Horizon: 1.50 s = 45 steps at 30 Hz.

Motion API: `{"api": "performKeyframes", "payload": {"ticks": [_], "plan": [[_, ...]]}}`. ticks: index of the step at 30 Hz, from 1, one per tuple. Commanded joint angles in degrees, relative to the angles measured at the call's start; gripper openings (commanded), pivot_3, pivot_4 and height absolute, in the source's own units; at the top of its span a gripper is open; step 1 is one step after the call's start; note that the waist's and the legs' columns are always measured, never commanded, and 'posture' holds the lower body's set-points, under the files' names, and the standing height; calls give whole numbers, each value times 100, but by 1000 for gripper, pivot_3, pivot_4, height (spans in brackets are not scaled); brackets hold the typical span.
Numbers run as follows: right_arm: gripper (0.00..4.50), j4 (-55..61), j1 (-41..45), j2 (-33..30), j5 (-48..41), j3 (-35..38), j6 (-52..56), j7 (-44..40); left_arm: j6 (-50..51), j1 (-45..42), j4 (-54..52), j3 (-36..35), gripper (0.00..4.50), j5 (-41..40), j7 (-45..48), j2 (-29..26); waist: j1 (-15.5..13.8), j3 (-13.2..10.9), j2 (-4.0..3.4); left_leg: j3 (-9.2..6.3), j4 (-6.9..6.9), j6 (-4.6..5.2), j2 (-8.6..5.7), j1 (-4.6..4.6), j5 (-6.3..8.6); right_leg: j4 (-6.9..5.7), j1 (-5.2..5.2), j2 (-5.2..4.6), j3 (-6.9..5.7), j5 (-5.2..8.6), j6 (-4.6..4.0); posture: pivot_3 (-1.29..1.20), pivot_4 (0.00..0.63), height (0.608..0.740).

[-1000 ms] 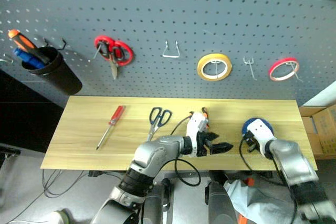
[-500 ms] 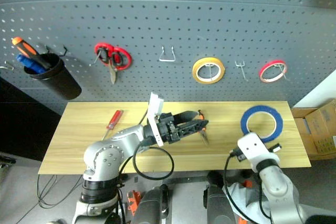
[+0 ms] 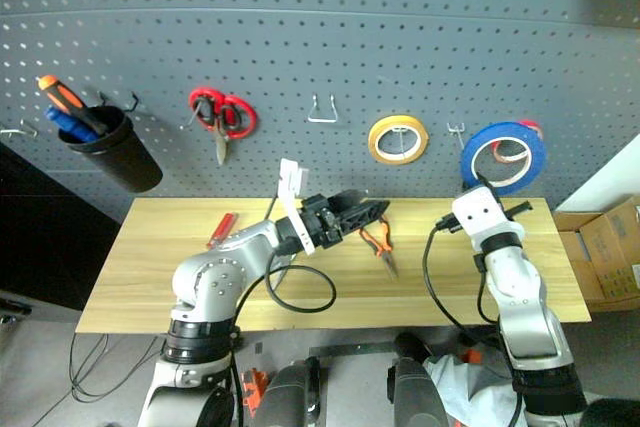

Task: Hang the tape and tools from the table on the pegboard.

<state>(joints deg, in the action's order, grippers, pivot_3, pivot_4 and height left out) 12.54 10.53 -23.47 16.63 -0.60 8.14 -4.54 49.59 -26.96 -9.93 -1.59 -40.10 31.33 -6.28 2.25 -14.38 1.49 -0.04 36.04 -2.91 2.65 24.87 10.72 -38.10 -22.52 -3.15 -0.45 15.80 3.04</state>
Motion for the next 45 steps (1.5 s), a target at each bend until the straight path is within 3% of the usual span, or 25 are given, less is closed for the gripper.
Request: {"api": "performKeyframes", "payload": {"ticks": [1,19,26,34,41,45], "plan": [[533,41,85,57,-23,127,-249,98,-103,-3,-154,16,4500,-62,-13,-7,-15,15,0,-1,0,-2,1,0,-1,-2,0,0,-1,0,0,-56,145,740],[533,-346,96,168,-288,-93,-535,-432,-210,-70,-83,29,4500,-68,-63,-13,-51,140,-7,-1,3,-3,0,-3,-4,-8,3,0,-1,-2,-1,-54,140,740],[533,-1516,670,-158,-562,-23,-827,-1039,-256,-118,2,85,4500,-27,-55,36,-43,145,-9,0,8,4,0,-10,-8,-9,13,0,0,-7,-7,-54,147,740],[533,-2288,1269,-305,-630,27,-1051,-1111,-280,-180,31,85,4500,-27,-91,81,-50,145,-9,-1,7,6,1,-12,-12,-10,14,2,-1,-11,-11,-41,157,740],[2740,-2123,1090,-185,-730,45,-838,-1101,-241,-126,-50,90,4500,-49,-138,111,-56,145,-9,-1,8,5,1,-12,-12,-12,14,2,-1,-11,-12,-37,159,740],[4022,-1571,571,-121,-804,162,-465,-1067,-224,-72,-103,107,4500,-65,-190,112,-66,145,-9,-2,8,5,1,-12,-12,-15,15,2,-1,-11,-12,-38,164,740]]}}
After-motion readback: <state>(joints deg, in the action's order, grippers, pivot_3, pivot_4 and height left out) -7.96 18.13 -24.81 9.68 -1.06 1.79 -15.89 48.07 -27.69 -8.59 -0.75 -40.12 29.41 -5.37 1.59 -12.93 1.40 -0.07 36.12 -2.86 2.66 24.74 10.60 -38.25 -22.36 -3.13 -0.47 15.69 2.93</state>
